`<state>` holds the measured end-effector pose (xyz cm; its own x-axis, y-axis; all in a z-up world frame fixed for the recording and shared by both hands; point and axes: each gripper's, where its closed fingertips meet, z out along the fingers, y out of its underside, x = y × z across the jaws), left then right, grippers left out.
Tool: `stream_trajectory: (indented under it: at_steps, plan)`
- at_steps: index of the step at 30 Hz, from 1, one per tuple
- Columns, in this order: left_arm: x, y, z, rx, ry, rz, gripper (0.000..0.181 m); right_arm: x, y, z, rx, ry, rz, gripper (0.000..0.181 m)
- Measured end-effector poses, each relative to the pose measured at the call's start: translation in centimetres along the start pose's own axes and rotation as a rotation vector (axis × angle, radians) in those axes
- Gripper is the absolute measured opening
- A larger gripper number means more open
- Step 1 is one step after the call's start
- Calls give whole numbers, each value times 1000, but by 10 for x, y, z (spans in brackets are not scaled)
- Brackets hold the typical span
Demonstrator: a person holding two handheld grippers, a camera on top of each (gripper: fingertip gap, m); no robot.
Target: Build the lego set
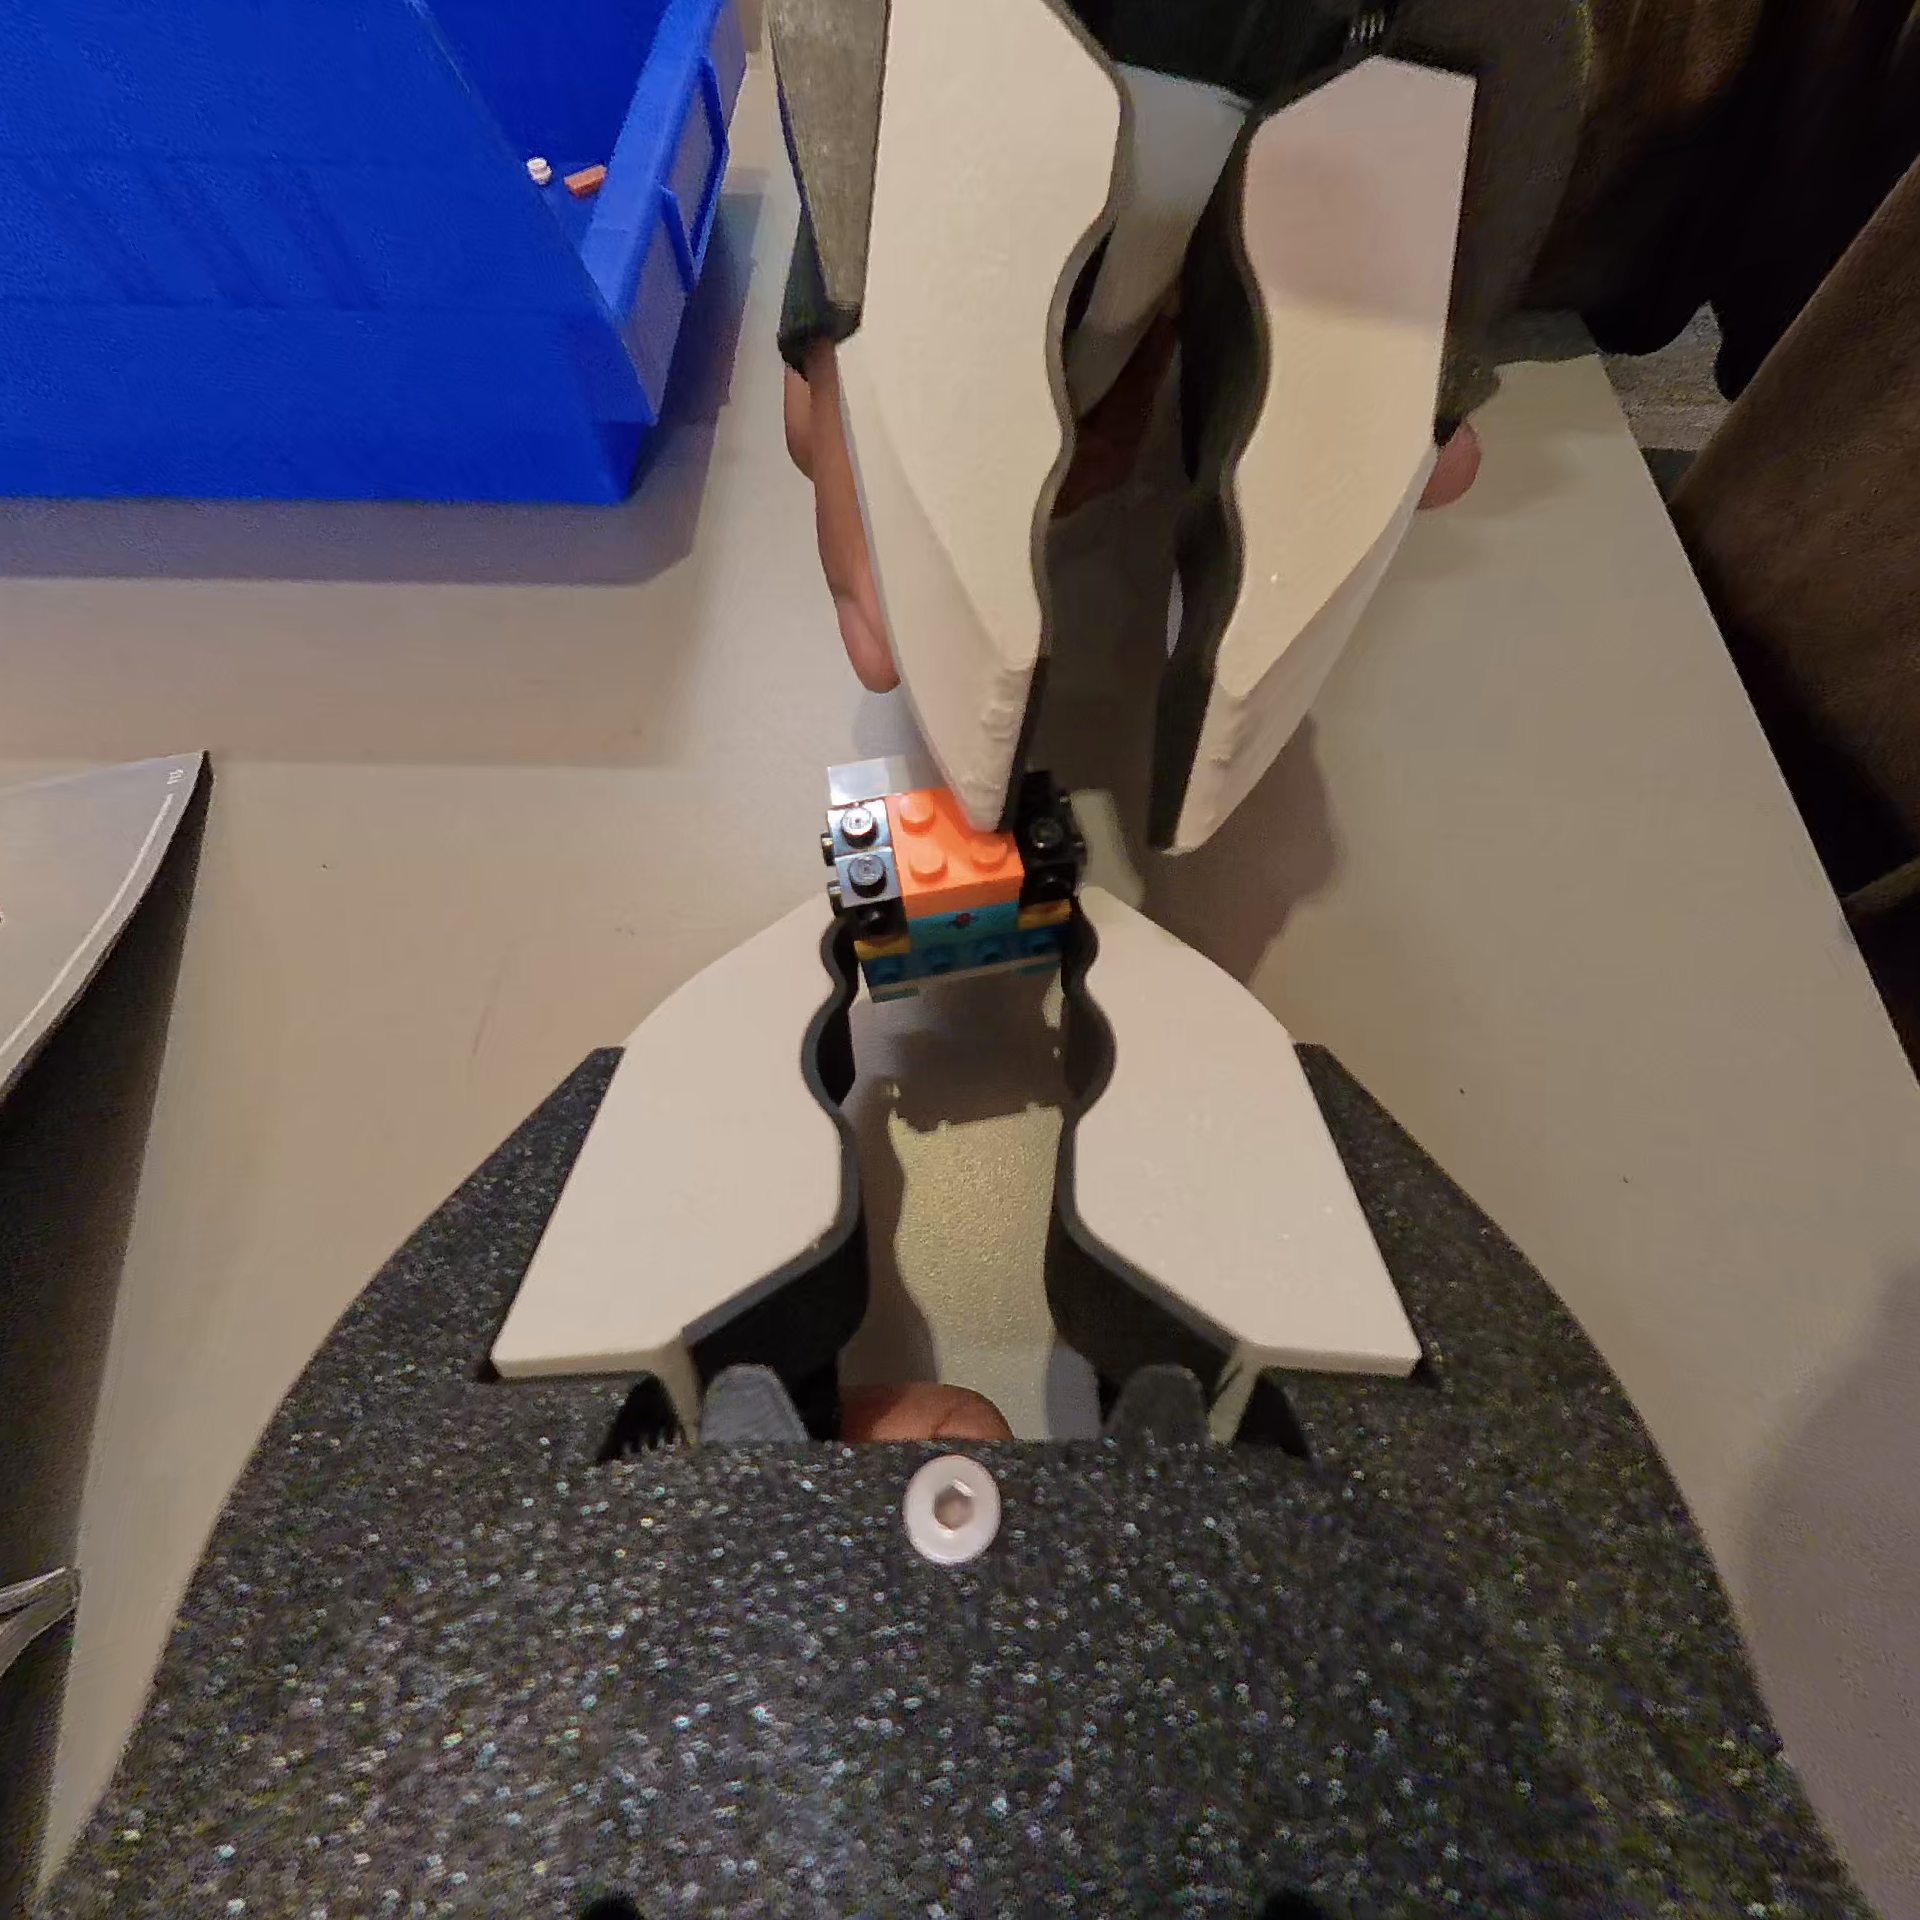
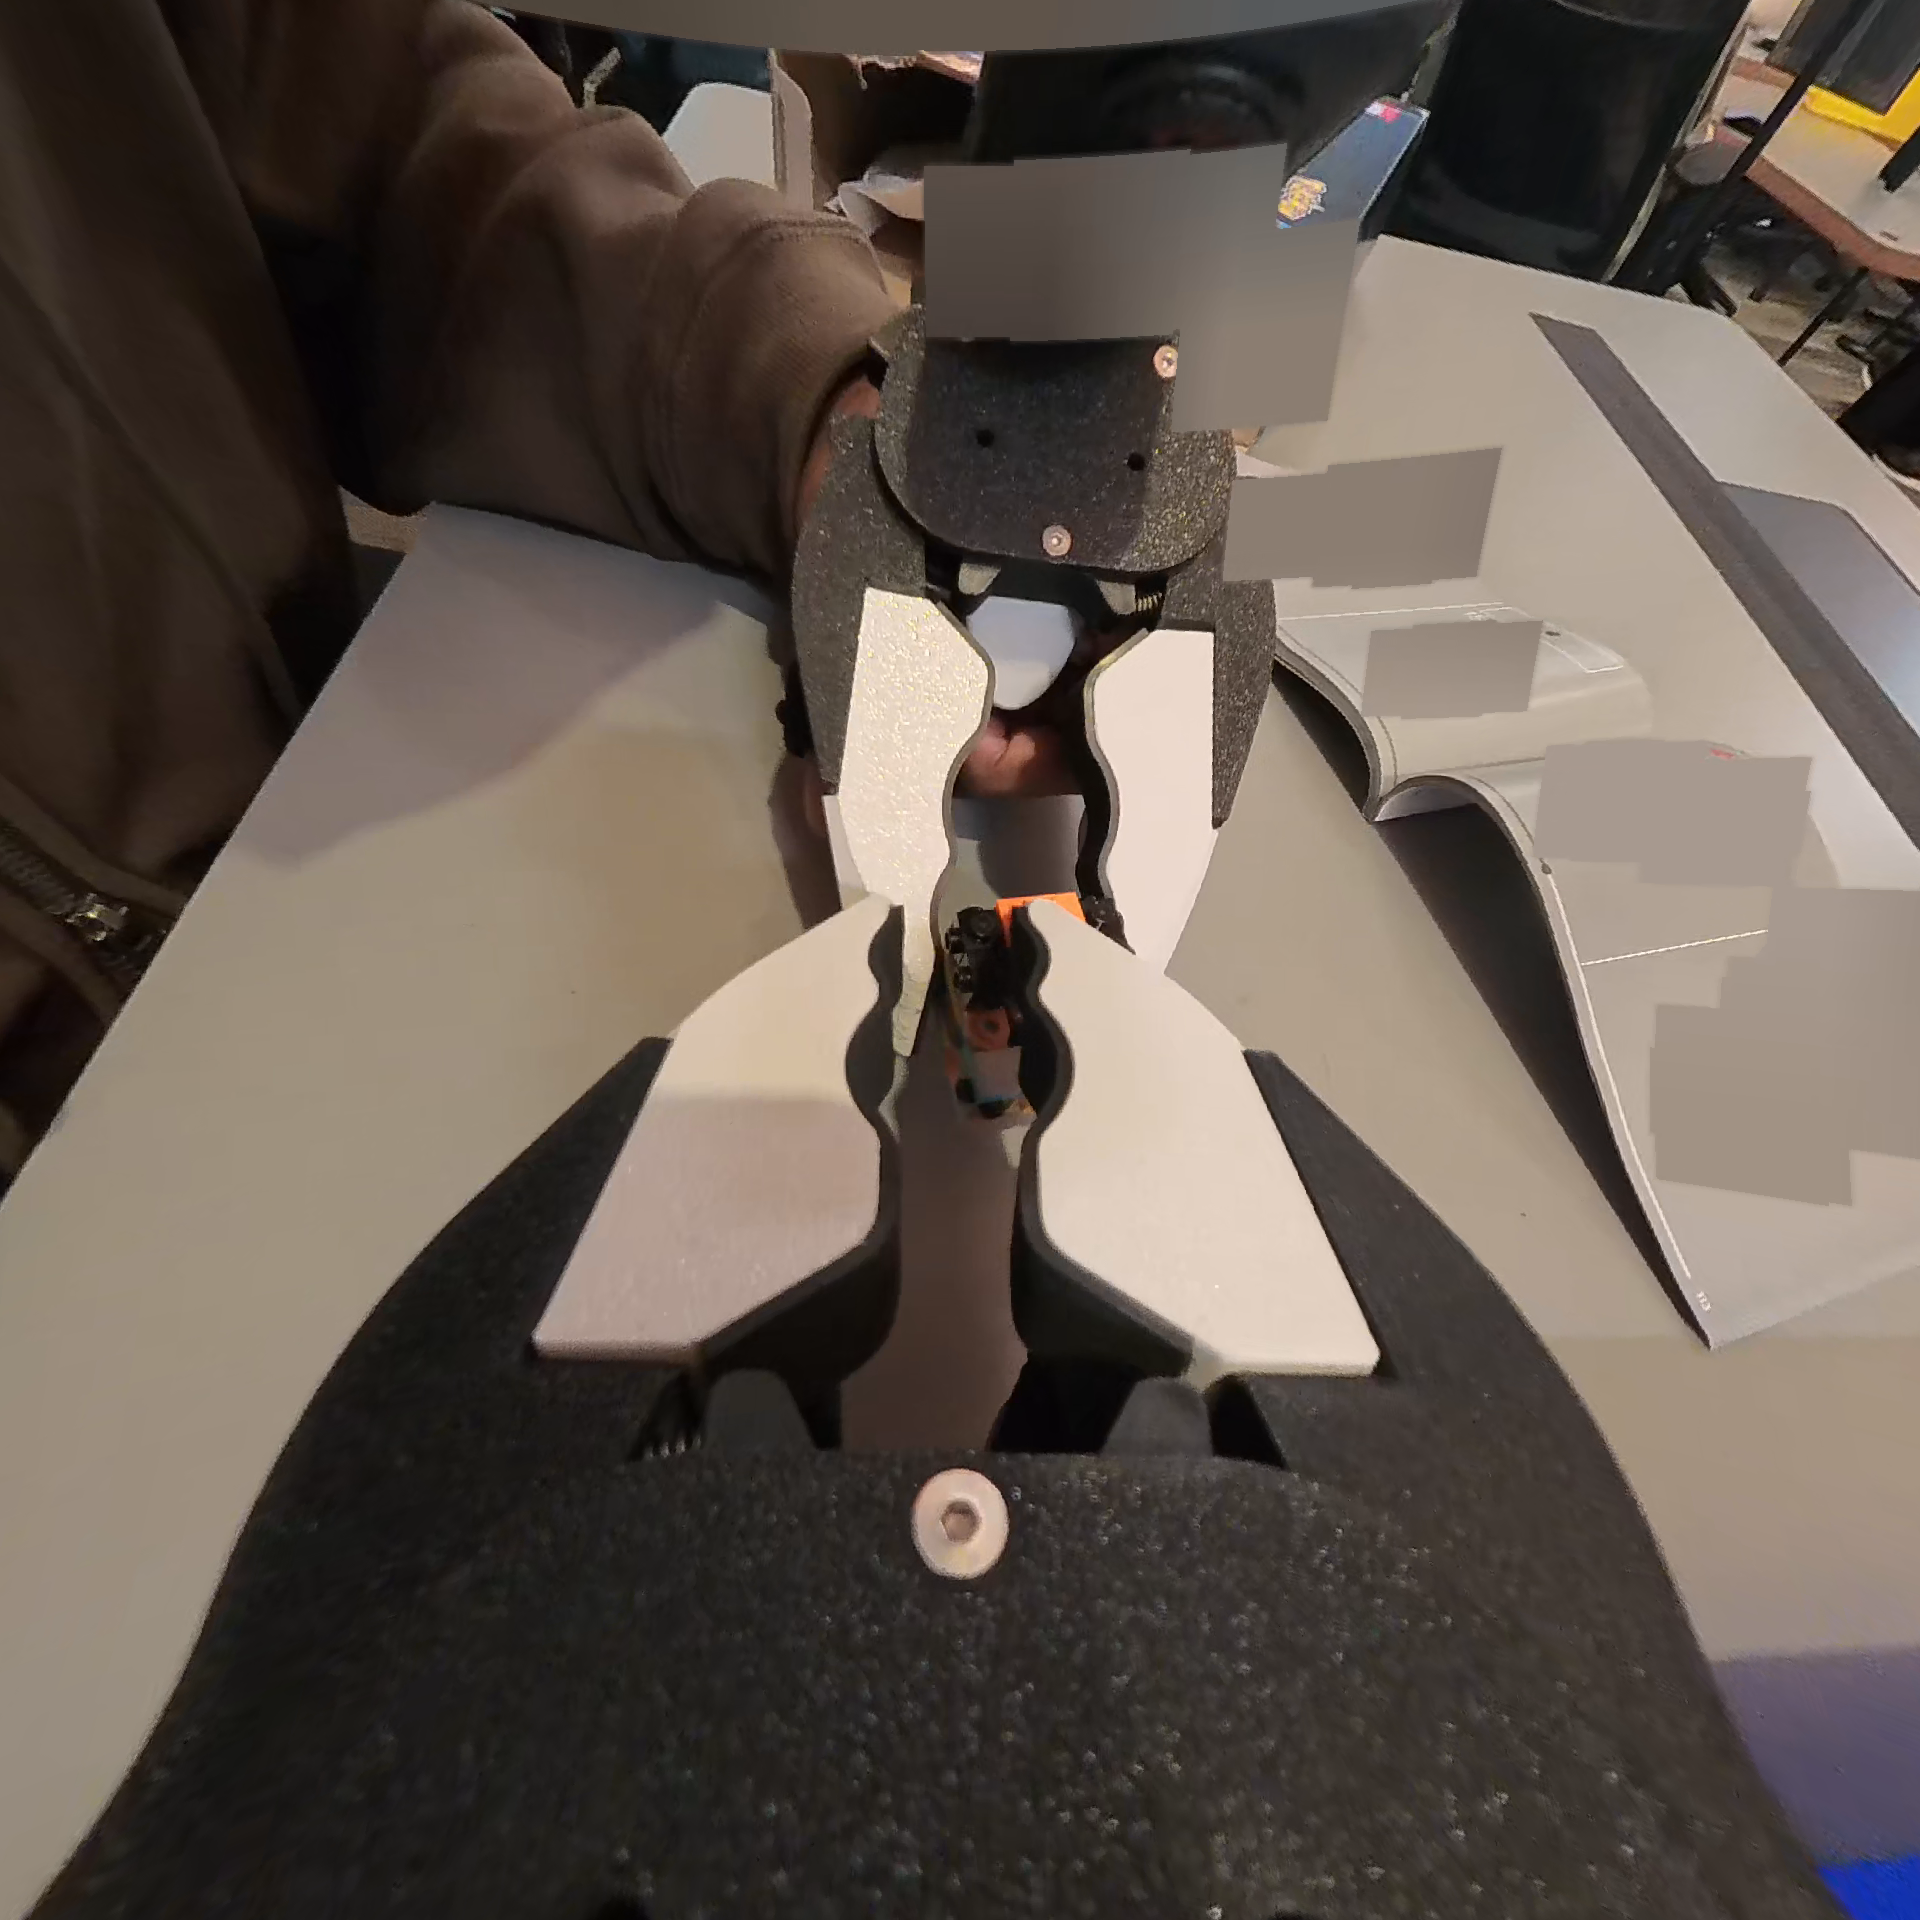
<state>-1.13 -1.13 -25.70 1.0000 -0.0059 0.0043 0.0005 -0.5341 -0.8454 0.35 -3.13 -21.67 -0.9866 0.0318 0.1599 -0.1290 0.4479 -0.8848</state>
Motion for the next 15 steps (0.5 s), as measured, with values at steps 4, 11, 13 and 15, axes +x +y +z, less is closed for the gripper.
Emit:
stream_trajectory:
  at_steps: [4, 11, 13, 15]
  plan:
    - [0, 0, 0, -1, 2, -1, 38, 0, -1, -1, 5, 0, -7, 19]
    - [1, 0, 0, -3, 3, 1, 38, 3, -8, -3, 57, 23, -43, 26]
    - [1, 0, 1, -2, 5, 3, 38, 3, -8, -2, 60, 20, -52, 28]
    - [2, -1, 1, -1, 6, 6, 38, 2, -4, 1, 44, 20, -65, 30]
